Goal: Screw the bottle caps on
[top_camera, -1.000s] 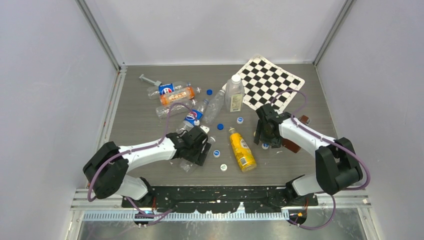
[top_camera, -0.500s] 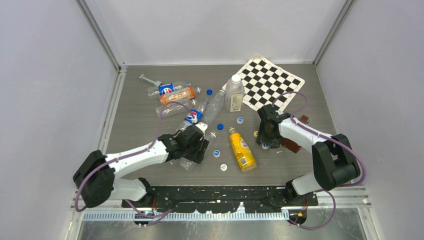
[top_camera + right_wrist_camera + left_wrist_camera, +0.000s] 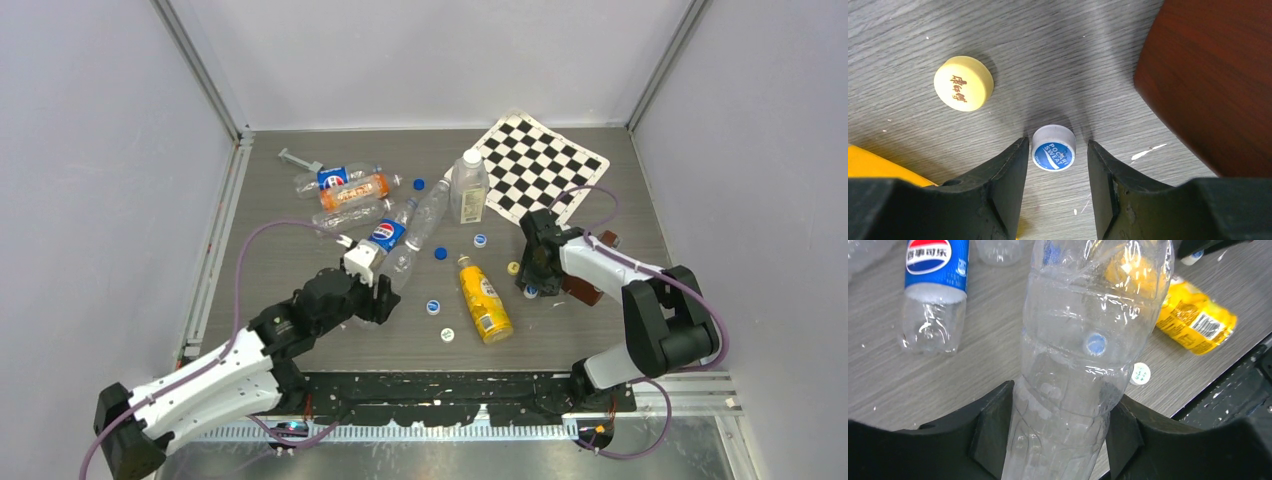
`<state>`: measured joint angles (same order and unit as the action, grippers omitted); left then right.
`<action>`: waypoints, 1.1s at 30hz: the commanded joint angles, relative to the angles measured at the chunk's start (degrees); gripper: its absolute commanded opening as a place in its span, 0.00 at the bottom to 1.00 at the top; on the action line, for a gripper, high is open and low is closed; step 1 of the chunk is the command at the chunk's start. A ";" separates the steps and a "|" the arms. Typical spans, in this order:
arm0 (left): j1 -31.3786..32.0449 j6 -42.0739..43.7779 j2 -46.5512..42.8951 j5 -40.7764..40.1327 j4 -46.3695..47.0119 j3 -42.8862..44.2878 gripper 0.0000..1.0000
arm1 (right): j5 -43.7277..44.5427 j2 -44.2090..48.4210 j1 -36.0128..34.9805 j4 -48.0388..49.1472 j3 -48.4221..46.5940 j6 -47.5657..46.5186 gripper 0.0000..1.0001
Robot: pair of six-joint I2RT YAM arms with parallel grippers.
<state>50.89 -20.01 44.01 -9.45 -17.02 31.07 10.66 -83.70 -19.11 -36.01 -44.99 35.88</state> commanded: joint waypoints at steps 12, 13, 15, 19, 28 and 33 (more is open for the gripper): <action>0.09 2.60 -19.04 -2.51 17.19 -10.90 0.08 | -0.67 0.40 0.66 1.90 0.53 -1.03 0.36; 0.10 3.26 -18.59 -2.05 15.98 -10.32 0.08 | -1.06 0.65 0.66 1.77 0.35 -1.19 0.34; 0.12 4.51 -17.14 -1.16 15.70 -9.11 0.08 | -1.36 2.33 0.61 0.80 -0.14 -1.74 0.28; 0.11 8.10 -14.05 0.88 15.55 -6.04 0.08 | -2.00 7.32 0.42 -2.95 -2.08 -3.25 0.19; 0.08 19.66 -4.53 11.04 13.91 2.58 0.07 | -13.94 21.26 -3.81 -10.88 -13.05 -10.59 0.02; 0.02 28.45 0.10 14.98 15.05 5.39 0.05 | -24.52 25.98 -6.58 -11.16 -18.94 -18.18 0.00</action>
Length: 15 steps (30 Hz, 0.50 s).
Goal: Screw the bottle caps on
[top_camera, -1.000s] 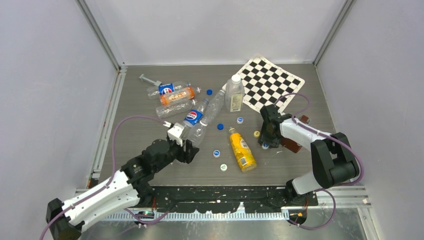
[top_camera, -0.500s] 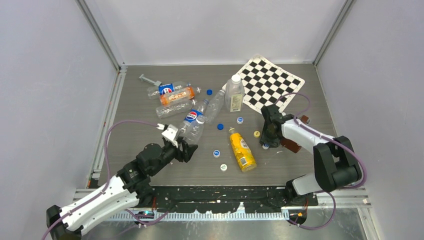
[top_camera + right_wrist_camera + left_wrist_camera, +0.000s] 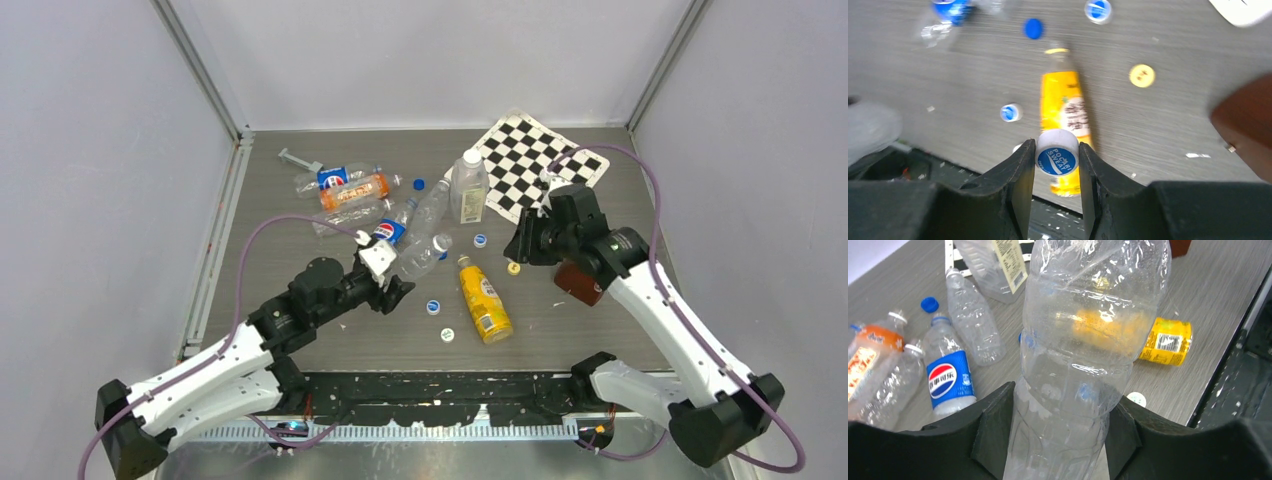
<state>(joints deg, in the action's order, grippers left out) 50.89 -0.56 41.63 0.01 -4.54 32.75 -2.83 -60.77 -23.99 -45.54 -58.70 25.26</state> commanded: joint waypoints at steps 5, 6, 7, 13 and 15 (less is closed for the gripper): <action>-2.79 16.25 5.12 13.61 2.38 4.86 0.05 | -20.63 2.99 -2.26 0.33 -10.25 -12.68 0.01; -3.99 16.42 5.59 16.66 2.65 4.81 0.05 | -22.74 2.83 -2.36 1.41 -10.67 -13.04 0.01; -5.33 16.27 5.90 18.67 3.14 4.66 0.05 | -23.71 2.28 -2.60 1.90 -11.49 -14.07 0.01; -9.50 15.15 7.38 26.04 4.20 4.04 0.05 | -30.58 0.05 -5.11 6.52 -13.41 -19.18 0.01; -9.79 15.08 7.46 26.23 4.18 3.63 0.04 | -32.26 -0.32 -6.13 8.60 -13.35 -19.87 0.01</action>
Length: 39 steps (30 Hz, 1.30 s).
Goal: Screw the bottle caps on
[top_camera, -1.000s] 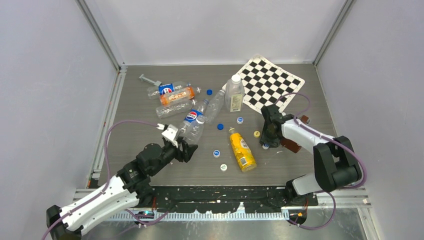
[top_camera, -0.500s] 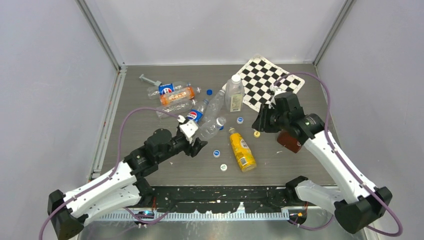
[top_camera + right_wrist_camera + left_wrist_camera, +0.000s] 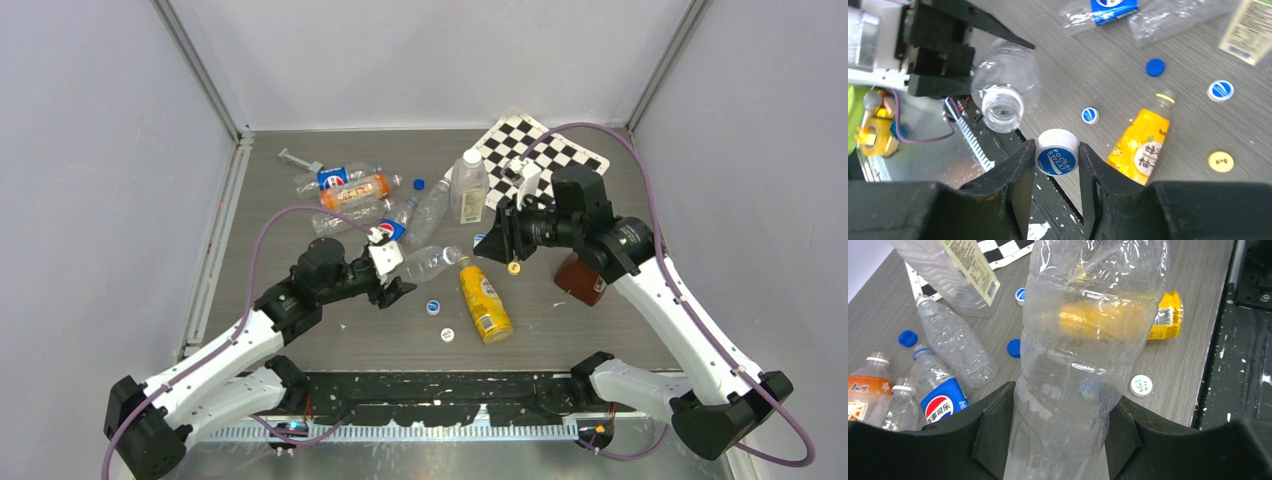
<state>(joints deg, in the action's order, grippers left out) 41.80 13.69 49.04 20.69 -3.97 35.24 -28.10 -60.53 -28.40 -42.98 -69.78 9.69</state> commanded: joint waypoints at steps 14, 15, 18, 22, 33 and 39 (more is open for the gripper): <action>-0.75 -1.30 0.56 6.02 4.19 1.10 0.00 | -10.18 -2.68 -5.53 9.56 -0.67 -6.95 0.01; -0.71 -1.44 0.57 6.11 4.15 1.07 0.00 | -10.19 -2.75 -5.57 9.40 -0.63 -7.14 0.01; -0.76 -1.73 0.78 6.16 4.14 1.15 0.00 | -10.66 -2.67 -5.74 9.10 -0.58 -7.27 0.01; -0.71 -2.00 1.01 5.94 4.14 1.24 0.00 | -13.37 -2.66 -5.79 8.88 -0.79 -7.36 0.01; -0.77 -2.25 1.17 6.68 4.12 1.10 0.00 | -16.93 -3.47 -5.78 5.69 -1.77 -9.22 0.01; -0.76 -2.75 1.42 8.79 4.14 1.30 0.00 | -16.61 -4.53 -5.83 3.81 -1.99 -12.15 0.01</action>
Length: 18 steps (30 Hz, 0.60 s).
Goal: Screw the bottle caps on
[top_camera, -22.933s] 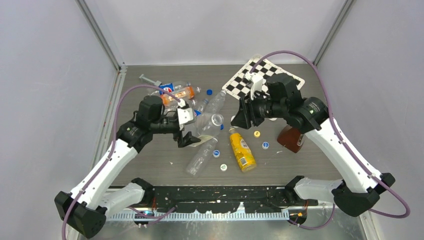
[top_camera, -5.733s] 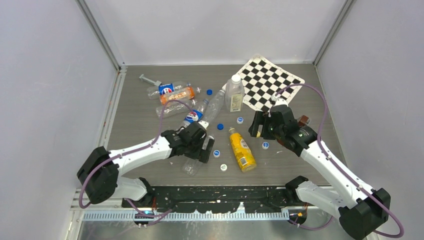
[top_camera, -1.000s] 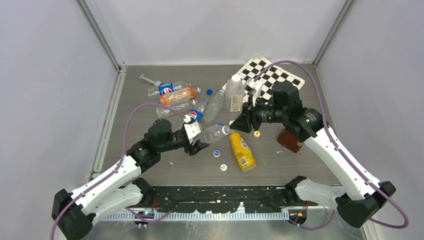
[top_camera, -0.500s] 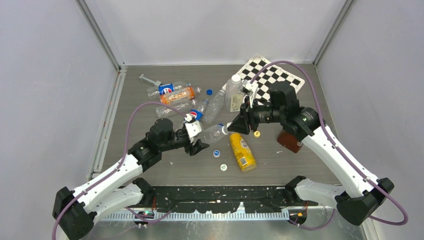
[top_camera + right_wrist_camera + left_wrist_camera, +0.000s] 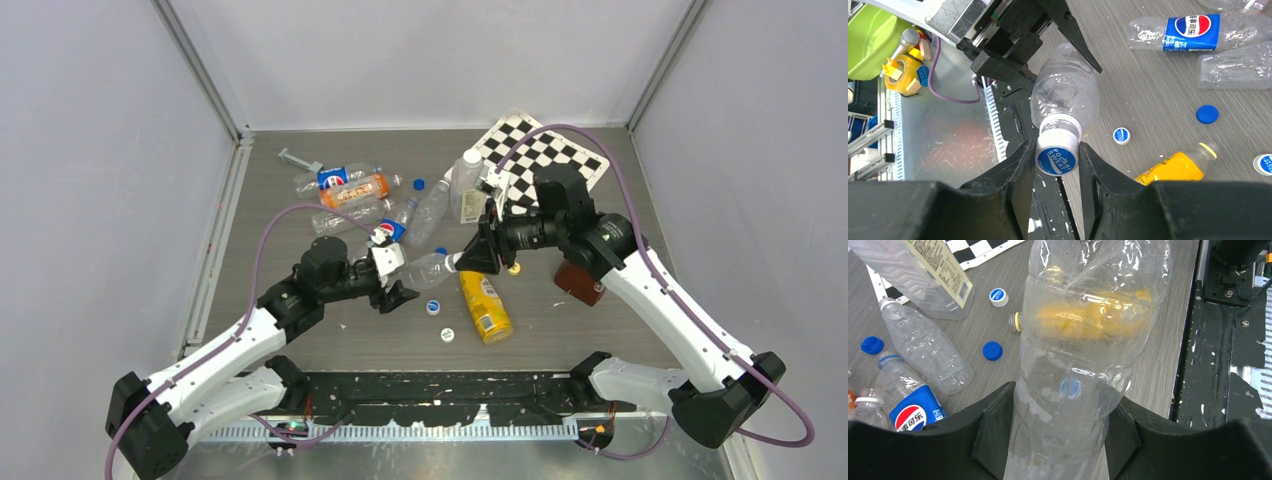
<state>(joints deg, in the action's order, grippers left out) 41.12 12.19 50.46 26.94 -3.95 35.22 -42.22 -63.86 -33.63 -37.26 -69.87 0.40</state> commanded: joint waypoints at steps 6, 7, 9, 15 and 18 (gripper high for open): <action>-0.08 -3.66 0.88 6.90 1.08 3.41 0.00 | -1.83 -3.11 -1.02 -3.61 -2.54 -6.00 0.01; -0.08 -4.18 1.11 7.86 0.32 3.93 0.00 | -1.69 -3.33 -1.12 -3.90 -2.68 -6.62 0.01; -0.14 -5.69 1.42 9.49 -0.28 4.76 0.00 | -1.70 -3.76 -1.29 -4.19 -2.98 -7.25 0.01; -0.03 -10.07 0.83 11.35 2.77 4.98 0.00 | -2.98 -5.35 -1.61 -4.24 -3.69 -7.31 0.01; 0.00 -10.51 0.00 9.72 3.61 4.77 0.00 | -3.34 -5.95 -1.62 -3.77 -3.87 -5.97 0.01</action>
<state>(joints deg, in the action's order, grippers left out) 40.73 4.64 52.56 33.47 -8.80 36.16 -44.27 -68.07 -34.28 -42.09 -72.16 -5.67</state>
